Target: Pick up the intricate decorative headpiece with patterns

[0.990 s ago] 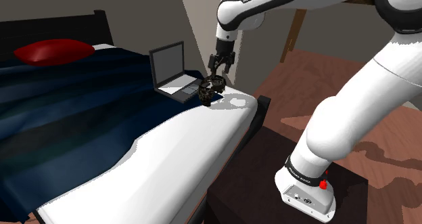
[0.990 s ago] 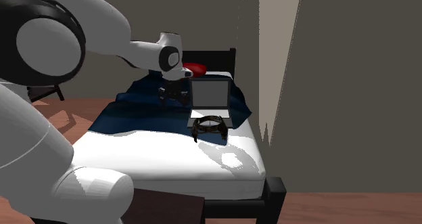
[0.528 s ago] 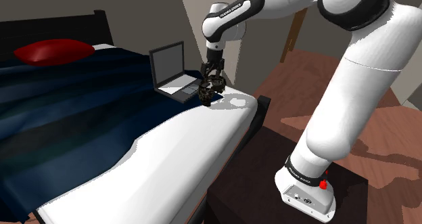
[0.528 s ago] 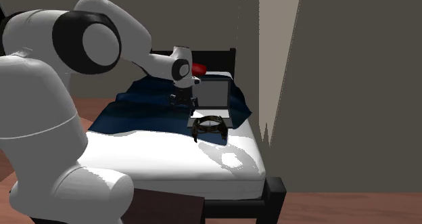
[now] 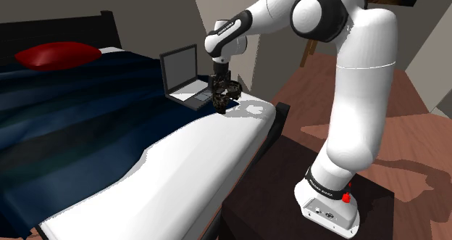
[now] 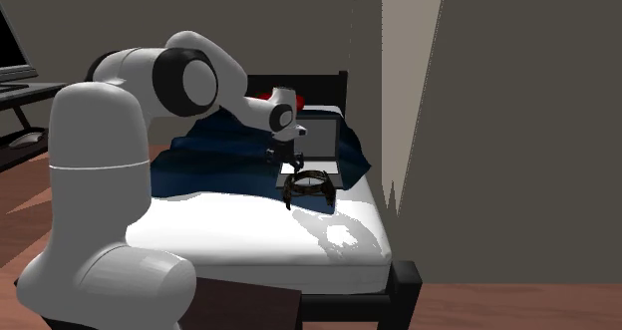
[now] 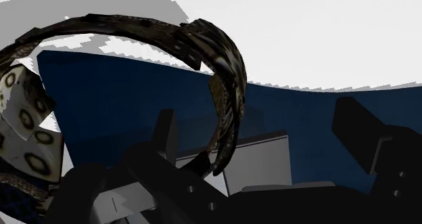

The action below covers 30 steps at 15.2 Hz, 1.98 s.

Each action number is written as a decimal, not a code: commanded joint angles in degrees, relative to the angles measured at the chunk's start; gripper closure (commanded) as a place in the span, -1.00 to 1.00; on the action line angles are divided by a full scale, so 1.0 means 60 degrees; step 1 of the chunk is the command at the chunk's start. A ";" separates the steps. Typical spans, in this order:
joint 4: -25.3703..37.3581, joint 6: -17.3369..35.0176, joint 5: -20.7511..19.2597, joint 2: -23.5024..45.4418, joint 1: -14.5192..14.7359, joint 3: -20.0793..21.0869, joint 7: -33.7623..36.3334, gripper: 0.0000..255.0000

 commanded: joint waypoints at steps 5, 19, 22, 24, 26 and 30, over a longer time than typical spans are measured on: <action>0.0180 0.0556 0.0204 0.0776 -0.0103 0.0092 -0.0210 -1.00; 0.0116 0.0812 0.0271 0.0974 -0.0125 0.0126 -0.0261 1.00; 0.0191 0.0513 0.0194 0.0744 -0.0099 0.0086 -0.0202 1.00; 0.0252 0.0310 0.0143 0.0598 -0.0084 0.0062 -0.0163 1.00; 0.0322 0.0105 0.0095 0.0457 -0.0070 0.0040 -0.0125 1.00; 0.0487 -0.0314 0.0003 0.0195 -0.0046 0.0001 -0.0053 1.00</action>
